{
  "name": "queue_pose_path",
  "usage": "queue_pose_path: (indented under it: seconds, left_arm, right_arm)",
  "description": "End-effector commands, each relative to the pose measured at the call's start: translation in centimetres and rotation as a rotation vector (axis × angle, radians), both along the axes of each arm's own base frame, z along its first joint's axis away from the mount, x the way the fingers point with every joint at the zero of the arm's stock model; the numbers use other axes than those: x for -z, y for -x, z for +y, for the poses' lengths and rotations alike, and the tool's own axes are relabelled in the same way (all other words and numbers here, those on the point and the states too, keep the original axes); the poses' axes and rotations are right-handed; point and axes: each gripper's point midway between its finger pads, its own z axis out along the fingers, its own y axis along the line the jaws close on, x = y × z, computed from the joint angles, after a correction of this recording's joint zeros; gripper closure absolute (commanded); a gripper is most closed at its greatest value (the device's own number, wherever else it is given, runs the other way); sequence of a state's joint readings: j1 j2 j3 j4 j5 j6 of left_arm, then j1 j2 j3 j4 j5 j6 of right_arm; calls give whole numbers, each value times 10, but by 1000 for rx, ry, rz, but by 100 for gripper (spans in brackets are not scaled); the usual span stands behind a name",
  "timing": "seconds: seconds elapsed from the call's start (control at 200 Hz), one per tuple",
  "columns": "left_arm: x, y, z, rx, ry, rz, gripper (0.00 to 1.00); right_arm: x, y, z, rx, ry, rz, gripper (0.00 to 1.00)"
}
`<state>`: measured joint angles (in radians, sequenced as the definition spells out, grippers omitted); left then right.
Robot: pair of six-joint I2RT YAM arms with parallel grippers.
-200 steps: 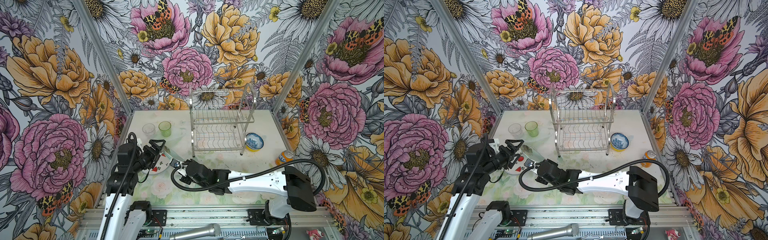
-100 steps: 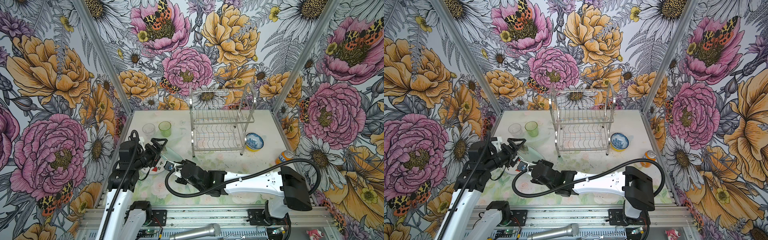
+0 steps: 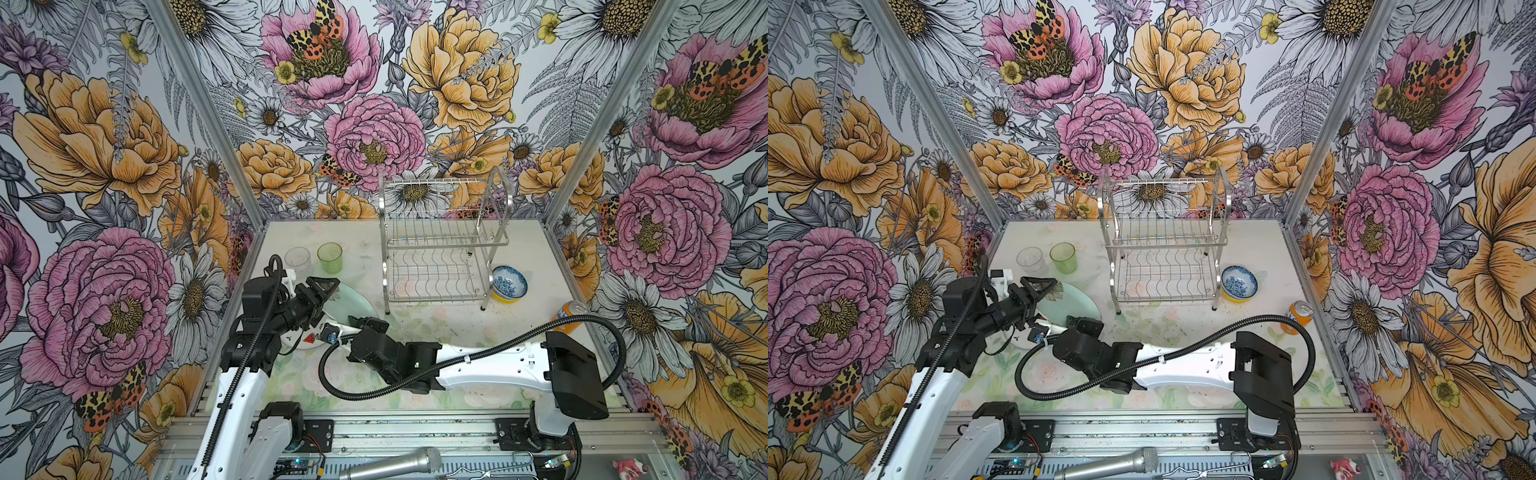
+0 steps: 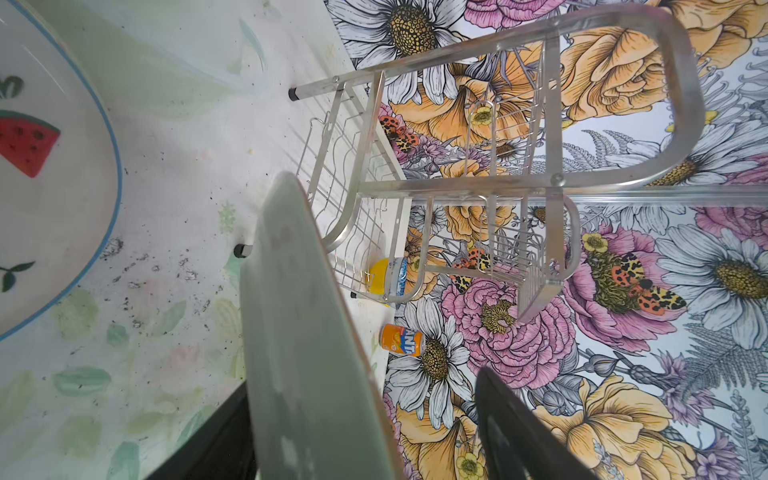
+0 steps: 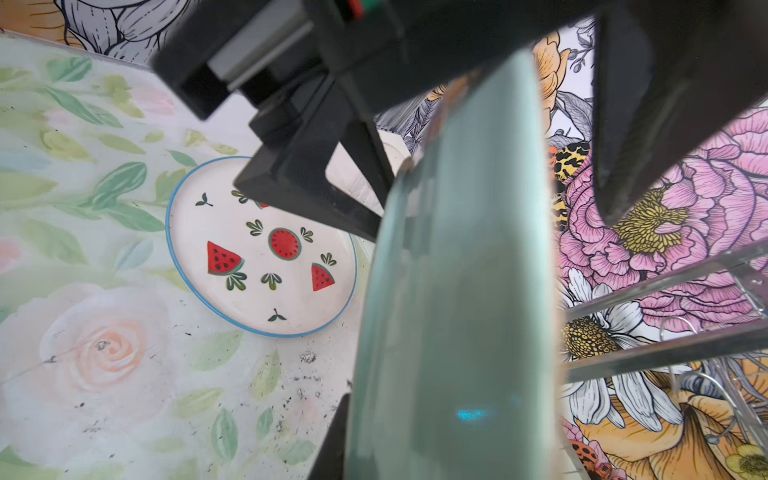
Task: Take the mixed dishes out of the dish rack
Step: 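Move the mint-green plate over the watermelon-print plate stack near the left gripper, then lower the mint-green plate onto the stack and open the right gripper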
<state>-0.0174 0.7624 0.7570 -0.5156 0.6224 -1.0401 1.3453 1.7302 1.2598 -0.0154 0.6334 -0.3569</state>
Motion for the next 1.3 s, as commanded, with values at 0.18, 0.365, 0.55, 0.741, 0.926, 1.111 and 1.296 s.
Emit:
queue_pose_path:
  seconds: [0.18, 0.365, 0.55, 0.741, 0.926, 1.111, 1.296]
  left_arm:
    - [-1, -2, -10, 72, 14, -57, 51]
    - [1, -4, -11, 90, 24, -58, 72]
    - [6, -3, -9, 79, 22, -49, 80]
    - [9, -3, -9, 82, 17, -48, 89]
    - [13, -1, -5, 60, 16, -47, 98]
    - [15, -1, -1, 38, 10, -49, 100]
    - [17, -4, 1, 34, 3, -42, 100]
  right_arm:
    - [-53, 7, 21, -4, -85, -129, 100]
    - [-50, 6, 19, 19, -72, -138, 84]
    - [-47, 7, 12, 36, -98, -114, 72]
    - [-49, 8, -3, 60, -145, -84, 38]
    - [-49, 10, -15, 70, -179, -56, 28]
    - [-50, 9, -21, 83, -191, -50, 25]
    - [-55, 4, -31, 101, -227, -33, 19]
